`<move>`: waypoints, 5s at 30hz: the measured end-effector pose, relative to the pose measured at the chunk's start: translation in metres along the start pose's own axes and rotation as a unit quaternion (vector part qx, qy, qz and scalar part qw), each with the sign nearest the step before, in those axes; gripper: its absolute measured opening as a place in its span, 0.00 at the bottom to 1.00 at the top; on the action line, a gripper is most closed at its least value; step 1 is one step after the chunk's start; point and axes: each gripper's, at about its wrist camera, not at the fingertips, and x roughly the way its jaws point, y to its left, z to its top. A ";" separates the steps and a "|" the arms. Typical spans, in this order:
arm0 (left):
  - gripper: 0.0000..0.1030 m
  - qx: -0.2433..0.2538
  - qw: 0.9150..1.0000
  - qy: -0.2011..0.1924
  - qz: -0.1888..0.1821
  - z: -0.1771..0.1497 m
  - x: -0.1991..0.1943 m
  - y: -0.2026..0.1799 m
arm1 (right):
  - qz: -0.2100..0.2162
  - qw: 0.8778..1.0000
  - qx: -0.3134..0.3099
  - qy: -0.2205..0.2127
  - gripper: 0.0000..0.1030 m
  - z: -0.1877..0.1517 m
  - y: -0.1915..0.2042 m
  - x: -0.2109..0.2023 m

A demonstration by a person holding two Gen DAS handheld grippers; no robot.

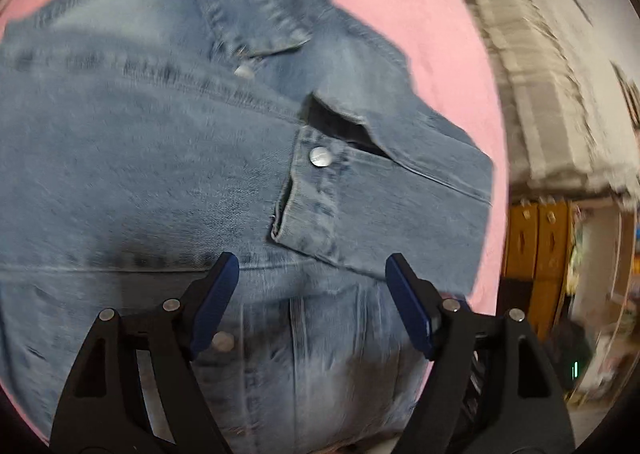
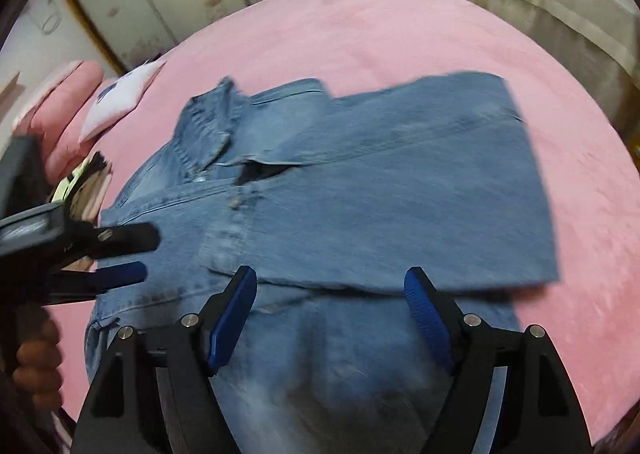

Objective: Fold large clothes

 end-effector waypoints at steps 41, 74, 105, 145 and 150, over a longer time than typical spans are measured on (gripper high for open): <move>0.03 -0.026 0.901 -0.427 0.071 0.030 -0.177 -0.173 | 0.033 0.997 -0.029 0.061 0.75 -0.010 -0.153 0.026; 0.03 -0.218 0.873 -0.226 0.373 -0.038 -0.057 0.146 | -0.014 0.989 -0.126 0.074 0.22 0.009 -0.163 0.028; 0.01 0.001 0.922 -0.112 0.369 -0.027 0.036 0.032 | 0.079 0.989 -0.071 0.100 0.14 0.020 -0.109 0.041; 0.01 -0.065 0.919 -0.199 0.334 0.049 0.041 0.010 | 0.284 0.951 -0.092 0.080 0.00 0.113 -0.071 0.138; 0.01 -0.068 0.890 -0.207 0.400 0.047 0.039 0.030 | 0.165 0.982 -0.095 0.012 0.00 0.142 -0.086 0.130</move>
